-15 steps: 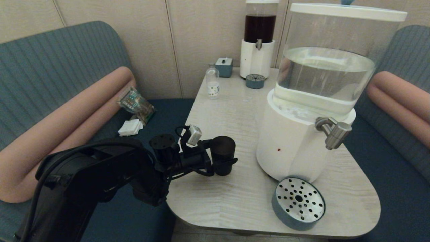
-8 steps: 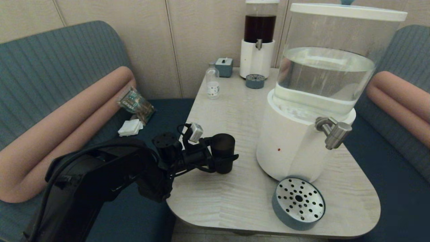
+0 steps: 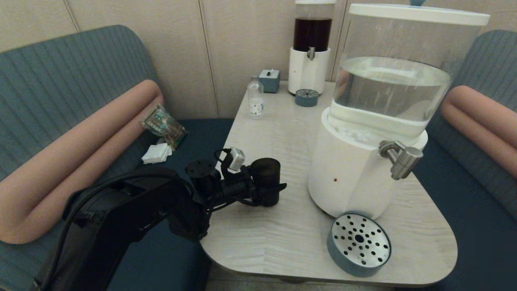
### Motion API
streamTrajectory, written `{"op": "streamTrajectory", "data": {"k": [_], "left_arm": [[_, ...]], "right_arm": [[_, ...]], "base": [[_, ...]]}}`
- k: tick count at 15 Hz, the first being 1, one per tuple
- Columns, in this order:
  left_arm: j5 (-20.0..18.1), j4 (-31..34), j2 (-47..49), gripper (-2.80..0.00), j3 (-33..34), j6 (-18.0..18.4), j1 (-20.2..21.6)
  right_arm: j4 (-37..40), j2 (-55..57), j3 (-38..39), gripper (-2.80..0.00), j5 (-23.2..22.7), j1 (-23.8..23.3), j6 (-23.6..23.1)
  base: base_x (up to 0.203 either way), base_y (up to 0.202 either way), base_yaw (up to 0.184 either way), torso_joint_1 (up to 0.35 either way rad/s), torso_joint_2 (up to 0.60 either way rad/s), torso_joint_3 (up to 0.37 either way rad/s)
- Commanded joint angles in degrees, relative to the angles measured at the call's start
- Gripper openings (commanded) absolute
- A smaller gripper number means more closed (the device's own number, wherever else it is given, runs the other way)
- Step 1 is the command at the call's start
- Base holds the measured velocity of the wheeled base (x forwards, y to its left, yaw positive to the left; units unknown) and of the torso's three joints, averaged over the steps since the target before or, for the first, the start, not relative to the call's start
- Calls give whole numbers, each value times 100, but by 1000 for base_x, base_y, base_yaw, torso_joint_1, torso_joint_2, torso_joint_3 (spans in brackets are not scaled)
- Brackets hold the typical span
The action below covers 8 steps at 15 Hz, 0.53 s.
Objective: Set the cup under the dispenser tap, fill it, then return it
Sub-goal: Pick up the cup
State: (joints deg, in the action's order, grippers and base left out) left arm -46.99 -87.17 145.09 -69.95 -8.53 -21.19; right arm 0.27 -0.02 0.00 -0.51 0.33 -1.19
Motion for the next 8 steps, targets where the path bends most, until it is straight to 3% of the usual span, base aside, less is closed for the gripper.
{"op": "streamTrajectory", "data": {"k": [1, 8], "left_arm": [[-29, -49, 10, -280, 8, 10, -5], [-20, -49, -158, -280, 240, 59, -96]], "right_arm": [[0, -6, 0, -280, -2, 2, -4], [0, -6, 3, -280, -2, 2, -4]], "base": [[0, 0, 0, 0, 0, 0], [0, 0, 0, 0, 0, 0]]}}
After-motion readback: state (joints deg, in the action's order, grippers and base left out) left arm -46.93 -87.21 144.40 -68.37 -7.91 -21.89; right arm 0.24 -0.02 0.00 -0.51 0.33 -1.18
